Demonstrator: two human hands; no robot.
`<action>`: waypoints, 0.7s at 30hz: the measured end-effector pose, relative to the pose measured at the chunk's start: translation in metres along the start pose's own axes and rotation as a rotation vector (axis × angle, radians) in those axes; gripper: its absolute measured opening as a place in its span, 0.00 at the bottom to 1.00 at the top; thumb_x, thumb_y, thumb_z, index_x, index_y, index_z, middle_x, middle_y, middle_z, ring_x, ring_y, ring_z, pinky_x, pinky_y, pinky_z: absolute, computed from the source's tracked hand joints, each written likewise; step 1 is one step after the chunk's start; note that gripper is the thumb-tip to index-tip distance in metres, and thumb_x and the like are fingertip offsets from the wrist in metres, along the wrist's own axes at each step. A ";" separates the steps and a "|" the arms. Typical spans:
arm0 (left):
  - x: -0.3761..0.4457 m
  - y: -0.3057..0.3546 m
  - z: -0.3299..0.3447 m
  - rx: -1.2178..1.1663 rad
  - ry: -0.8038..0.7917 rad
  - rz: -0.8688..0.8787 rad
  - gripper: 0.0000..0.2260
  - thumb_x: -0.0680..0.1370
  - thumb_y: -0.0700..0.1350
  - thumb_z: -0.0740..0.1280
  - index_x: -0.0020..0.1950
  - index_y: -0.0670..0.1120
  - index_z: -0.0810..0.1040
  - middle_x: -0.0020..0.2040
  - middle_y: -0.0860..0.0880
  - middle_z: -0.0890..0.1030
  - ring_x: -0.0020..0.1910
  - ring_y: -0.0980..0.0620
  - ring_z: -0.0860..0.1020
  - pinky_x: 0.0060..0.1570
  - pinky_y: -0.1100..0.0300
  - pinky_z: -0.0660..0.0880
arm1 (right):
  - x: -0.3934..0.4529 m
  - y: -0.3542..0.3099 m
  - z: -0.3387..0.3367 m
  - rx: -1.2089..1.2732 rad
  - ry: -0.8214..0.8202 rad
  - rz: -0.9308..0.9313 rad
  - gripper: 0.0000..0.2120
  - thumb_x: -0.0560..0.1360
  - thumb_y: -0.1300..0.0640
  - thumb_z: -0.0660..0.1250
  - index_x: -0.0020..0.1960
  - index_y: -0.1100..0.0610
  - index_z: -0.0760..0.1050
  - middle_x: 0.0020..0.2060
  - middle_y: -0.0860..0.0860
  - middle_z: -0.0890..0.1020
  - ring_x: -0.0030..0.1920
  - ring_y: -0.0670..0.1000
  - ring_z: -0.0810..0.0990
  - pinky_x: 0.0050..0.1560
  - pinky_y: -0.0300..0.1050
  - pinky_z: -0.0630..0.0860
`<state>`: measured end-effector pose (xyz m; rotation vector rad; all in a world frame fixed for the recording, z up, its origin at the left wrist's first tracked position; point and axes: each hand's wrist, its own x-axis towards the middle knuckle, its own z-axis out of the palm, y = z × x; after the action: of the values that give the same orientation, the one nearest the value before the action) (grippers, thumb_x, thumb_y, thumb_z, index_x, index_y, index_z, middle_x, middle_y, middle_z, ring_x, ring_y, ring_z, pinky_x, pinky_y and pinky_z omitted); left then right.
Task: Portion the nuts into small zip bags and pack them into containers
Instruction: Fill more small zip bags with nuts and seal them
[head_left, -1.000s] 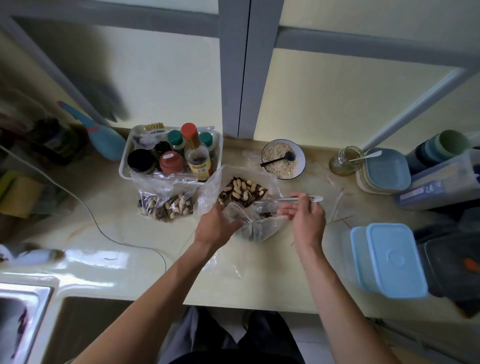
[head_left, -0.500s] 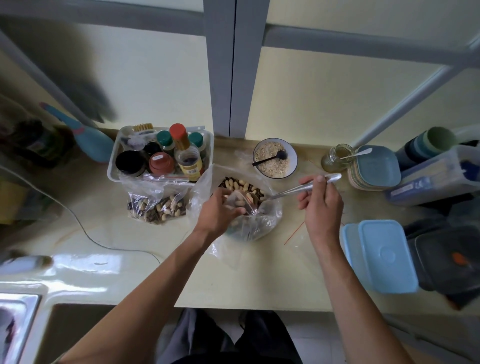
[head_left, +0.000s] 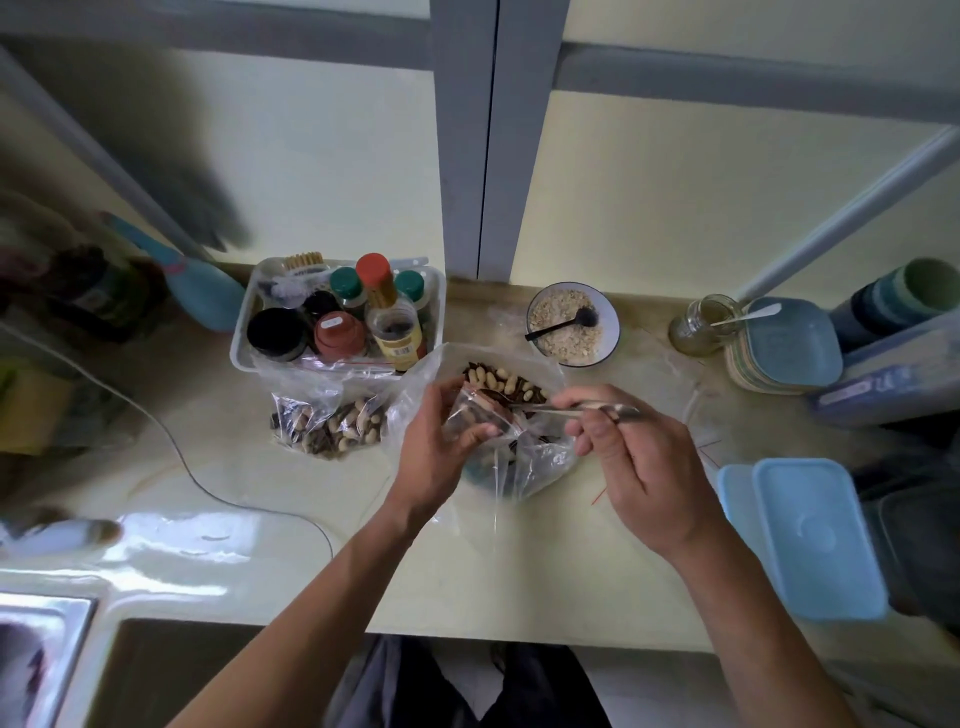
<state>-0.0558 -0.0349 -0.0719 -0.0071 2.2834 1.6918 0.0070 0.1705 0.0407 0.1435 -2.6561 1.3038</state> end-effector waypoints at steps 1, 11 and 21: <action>0.000 -0.001 -0.001 0.012 0.014 0.017 0.27 0.74 0.41 0.76 0.70 0.45 0.69 0.62 0.65 0.74 0.61 0.77 0.70 0.56 0.80 0.67 | -0.002 -0.002 -0.001 -0.013 0.011 -0.021 0.18 0.86 0.51 0.55 0.60 0.57 0.81 0.49 0.35 0.80 0.44 0.41 0.83 0.45 0.32 0.76; 0.004 0.009 0.000 -0.045 0.035 0.085 0.29 0.74 0.42 0.76 0.72 0.47 0.68 0.64 0.66 0.73 0.66 0.74 0.68 0.60 0.77 0.68 | -0.015 -0.011 0.000 -0.124 -0.051 -0.173 0.13 0.84 0.56 0.60 0.62 0.57 0.81 0.51 0.47 0.81 0.45 0.33 0.75 0.49 0.29 0.71; -0.003 0.016 -0.002 -0.022 0.112 0.203 0.34 0.73 0.41 0.77 0.76 0.47 0.65 0.68 0.54 0.73 0.70 0.57 0.72 0.69 0.60 0.70 | -0.025 -0.012 0.000 -0.118 -0.053 -0.277 0.15 0.84 0.56 0.61 0.65 0.58 0.81 0.53 0.53 0.81 0.50 0.49 0.82 0.51 0.39 0.79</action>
<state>-0.0566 -0.0326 -0.0554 0.1327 2.4177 1.8592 0.0335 0.1638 0.0450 0.5154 -2.6294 1.0673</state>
